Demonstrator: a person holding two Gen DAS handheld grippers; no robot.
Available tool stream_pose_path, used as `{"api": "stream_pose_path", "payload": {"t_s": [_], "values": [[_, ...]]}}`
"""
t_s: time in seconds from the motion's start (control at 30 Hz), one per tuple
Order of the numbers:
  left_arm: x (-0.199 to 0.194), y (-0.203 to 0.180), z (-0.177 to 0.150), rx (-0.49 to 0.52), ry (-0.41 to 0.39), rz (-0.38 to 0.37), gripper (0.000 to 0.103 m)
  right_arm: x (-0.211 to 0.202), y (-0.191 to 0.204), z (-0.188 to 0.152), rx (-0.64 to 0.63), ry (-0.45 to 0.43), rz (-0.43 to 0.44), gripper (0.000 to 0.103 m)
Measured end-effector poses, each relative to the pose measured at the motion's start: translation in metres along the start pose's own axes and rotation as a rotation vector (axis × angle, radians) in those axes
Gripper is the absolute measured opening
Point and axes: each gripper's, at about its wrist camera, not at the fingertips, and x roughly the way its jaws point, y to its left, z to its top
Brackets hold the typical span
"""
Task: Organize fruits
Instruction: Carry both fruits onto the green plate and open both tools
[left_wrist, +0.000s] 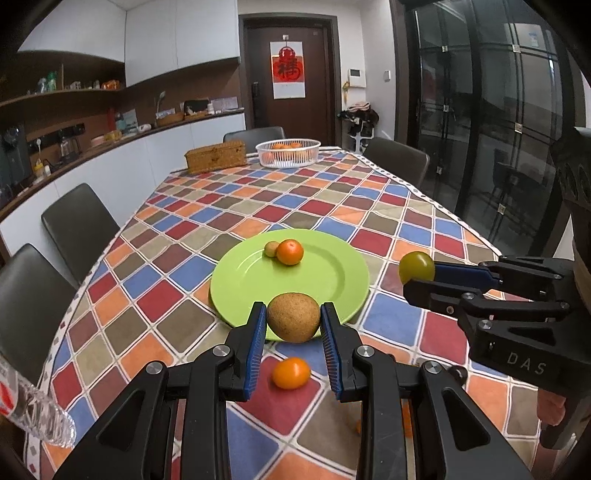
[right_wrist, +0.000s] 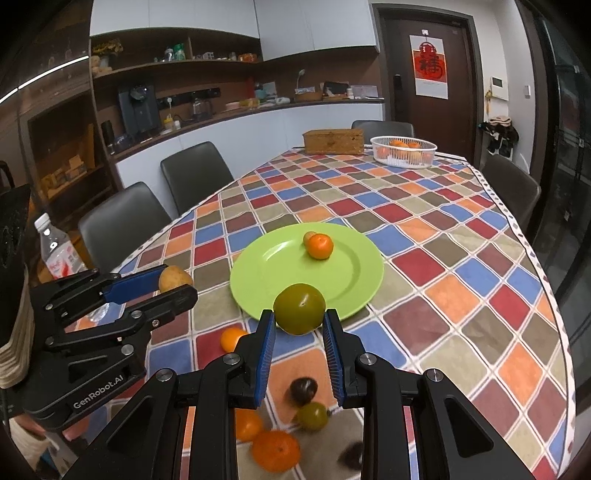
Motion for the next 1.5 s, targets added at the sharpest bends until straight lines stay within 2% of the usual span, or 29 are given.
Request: {"api": "stream_pose_path", "payload": {"t_s": [0.23,0.53,0.6,0.77,0.87,0.9,0.93,1.0,1.4,1.5], "values": [[0.038,0.018,0.012,-0.056,0.064,-0.036,0.029,0.037,-0.004,0.015,-0.004,0.05,0.014,0.028],[0.093,0.036,0.018,-0.118,0.182,-0.076,0.029,0.082,-0.012,0.028,-0.008,0.119,0.0,0.028],[0.105,0.038,0.018,-0.125,0.216,-0.105,0.029,0.093,-0.014,0.029,-0.003,0.136,-0.003,0.028],[0.12,0.041,0.019,-0.12,0.251,-0.098,0.029,0.109,-0.019,0.03,0.021,0.17,0.001,0.028],[0.123,0.039,0.018,-0.103,0.254,-0.074,0.03,0.115,-0.021,0.029,0.031,0.184,0.002,0.028],[0.122,0.039,0.018,-0.101,0.249,-0.067,0.032,0.116,-0.021,0.028,0.033,0.187,0.001,0.028],[0.121,0.04,0.018,-0.099,0.245,-0.058,0.041,0.116,-0.021,0.028,0.033,0.185,-0.002,0.028],[0.117,0.039,0.018,-0.094,0.231,-0.041,0.046,0.116,-0.022,0.027,0.034,0.185,-0.011,0.031],[0.063,0.031,0.012,-0.08,0.158,0.036,0.048,0.066,-0.019,0.024,0.037,0.104,-0.034,0.033],[0.048,0.025,0.011,-0.082,0.14,0.027,0.048,0.049,-0.017,0.022,0.033,0.079,-0.032,0.033]]}}
